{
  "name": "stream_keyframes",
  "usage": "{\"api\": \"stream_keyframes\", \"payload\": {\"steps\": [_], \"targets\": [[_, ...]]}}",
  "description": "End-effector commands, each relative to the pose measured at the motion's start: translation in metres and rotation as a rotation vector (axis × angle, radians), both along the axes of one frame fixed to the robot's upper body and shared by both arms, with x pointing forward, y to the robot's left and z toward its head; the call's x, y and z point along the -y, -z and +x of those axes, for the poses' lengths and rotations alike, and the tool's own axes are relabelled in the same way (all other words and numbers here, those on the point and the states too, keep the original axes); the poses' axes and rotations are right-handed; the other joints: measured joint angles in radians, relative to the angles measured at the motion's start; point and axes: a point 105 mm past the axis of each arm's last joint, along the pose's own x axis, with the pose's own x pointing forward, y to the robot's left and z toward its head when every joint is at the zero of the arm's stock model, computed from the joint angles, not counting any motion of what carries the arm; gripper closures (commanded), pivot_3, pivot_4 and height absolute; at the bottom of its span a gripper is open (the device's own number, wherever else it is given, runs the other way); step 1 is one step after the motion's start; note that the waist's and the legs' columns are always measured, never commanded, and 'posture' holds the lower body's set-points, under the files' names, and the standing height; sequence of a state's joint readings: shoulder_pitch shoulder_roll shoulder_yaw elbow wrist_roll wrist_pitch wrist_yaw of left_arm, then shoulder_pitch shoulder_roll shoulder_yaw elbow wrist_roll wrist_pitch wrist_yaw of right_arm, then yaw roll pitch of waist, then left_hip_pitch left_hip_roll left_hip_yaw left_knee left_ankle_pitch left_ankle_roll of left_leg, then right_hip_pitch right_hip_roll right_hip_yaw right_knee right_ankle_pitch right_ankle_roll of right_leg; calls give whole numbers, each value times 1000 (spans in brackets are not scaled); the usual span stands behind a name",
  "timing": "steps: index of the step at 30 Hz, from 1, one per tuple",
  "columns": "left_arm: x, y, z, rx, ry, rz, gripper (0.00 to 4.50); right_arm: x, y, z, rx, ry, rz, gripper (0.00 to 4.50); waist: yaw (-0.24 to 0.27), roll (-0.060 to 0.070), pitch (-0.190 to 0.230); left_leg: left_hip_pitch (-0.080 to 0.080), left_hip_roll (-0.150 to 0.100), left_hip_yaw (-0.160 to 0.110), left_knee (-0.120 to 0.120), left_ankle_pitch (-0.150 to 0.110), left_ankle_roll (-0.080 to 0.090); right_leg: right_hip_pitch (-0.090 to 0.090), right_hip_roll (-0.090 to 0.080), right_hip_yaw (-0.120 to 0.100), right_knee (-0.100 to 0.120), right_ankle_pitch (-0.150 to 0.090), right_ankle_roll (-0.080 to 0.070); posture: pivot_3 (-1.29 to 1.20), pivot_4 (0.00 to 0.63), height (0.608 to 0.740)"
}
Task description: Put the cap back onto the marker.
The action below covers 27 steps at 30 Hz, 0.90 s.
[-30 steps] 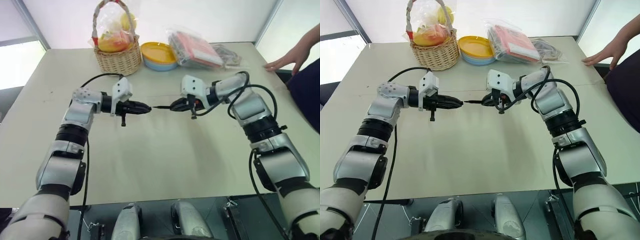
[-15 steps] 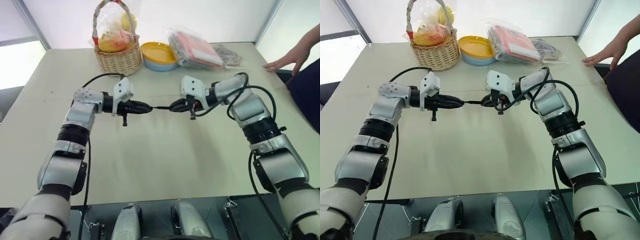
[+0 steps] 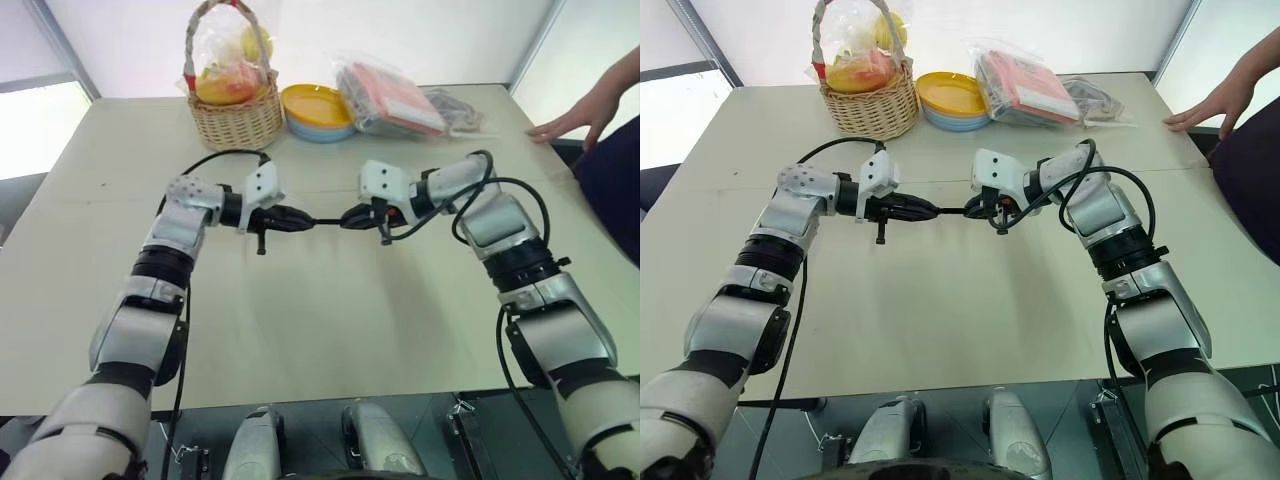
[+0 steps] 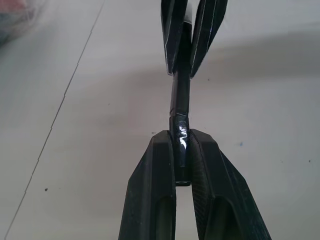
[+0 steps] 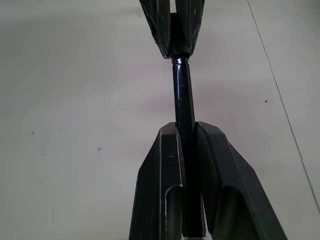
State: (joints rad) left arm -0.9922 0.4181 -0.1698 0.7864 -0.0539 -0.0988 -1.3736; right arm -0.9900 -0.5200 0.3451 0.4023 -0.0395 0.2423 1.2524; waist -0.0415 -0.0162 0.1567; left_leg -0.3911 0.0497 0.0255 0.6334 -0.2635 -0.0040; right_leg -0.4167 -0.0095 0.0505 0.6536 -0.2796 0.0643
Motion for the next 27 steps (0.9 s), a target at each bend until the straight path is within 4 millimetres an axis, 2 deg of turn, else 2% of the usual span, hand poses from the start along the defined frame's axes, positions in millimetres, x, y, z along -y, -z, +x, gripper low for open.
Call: {"api": "stream_keyframes", "payload": {"steps": [1, 8, 12, 15, 18, 23, 27], "targets": [[28, -20, -4, 96, 104, -13, 4472, -28, -30, 1, 135, -75, 44, 4500, -1, 0, 0, 0, 0, 0, 0, 0, 0, 0, 0, 0, 0, 0, 0, 0, 150, 740], [47, -18, -7, 91, 138, -43, 4472, -48, -44, 8, 175, -71, 106, 4500, 0, 0, 0, 0, 0, 0, 0, 0, 0, 0, 0, 0, 1, 0, 0, 0, 150, 740], [56, -20, -14, 27, 168, -106, 4472, -56, -50, 12, 182, -55, 147, 4500, -1, 0, 0, 0, 0, 0, 0, 0, 0, 0, 0, 0, 2, 0, 0, 0, 150, 740], [50, -9, -16, 44, 185, -19, 4472, -58, -52, 12, 192, -55, 149, 4500, -1, 0, 0, 0, 0, 0, 0, 0, 0, 0, 0, 0, 2, 0, 0, 0, 150, 740], [34, 3, -16, 46, 183, 95, 4472, -50, -51, 15, 197, -35, 122, 4500, -2, 0, 0, 0, 0, 0, 0, 0, 0, 0, 0, 0, 2, 0, 0, 0, 150, 740], [16, 15, -14, 26, 153, 209, 4472, -39, -46, 21, 187, 17, 83, 4500, -1, 0, 0, 1, 0, 0, 0, 0, 0, 0, 0, 0, 3, 0, 0, 0, 150, 740], [8, 21, -15, 16, 150, 282, 4472, -38, -44, 23, 172, 34, 74, 4500, -2, 0, 0, 1, 0, 0, 1, 0, 0, 0, 0, 0, 4, 0, 0, 0, 150, 740]]}}
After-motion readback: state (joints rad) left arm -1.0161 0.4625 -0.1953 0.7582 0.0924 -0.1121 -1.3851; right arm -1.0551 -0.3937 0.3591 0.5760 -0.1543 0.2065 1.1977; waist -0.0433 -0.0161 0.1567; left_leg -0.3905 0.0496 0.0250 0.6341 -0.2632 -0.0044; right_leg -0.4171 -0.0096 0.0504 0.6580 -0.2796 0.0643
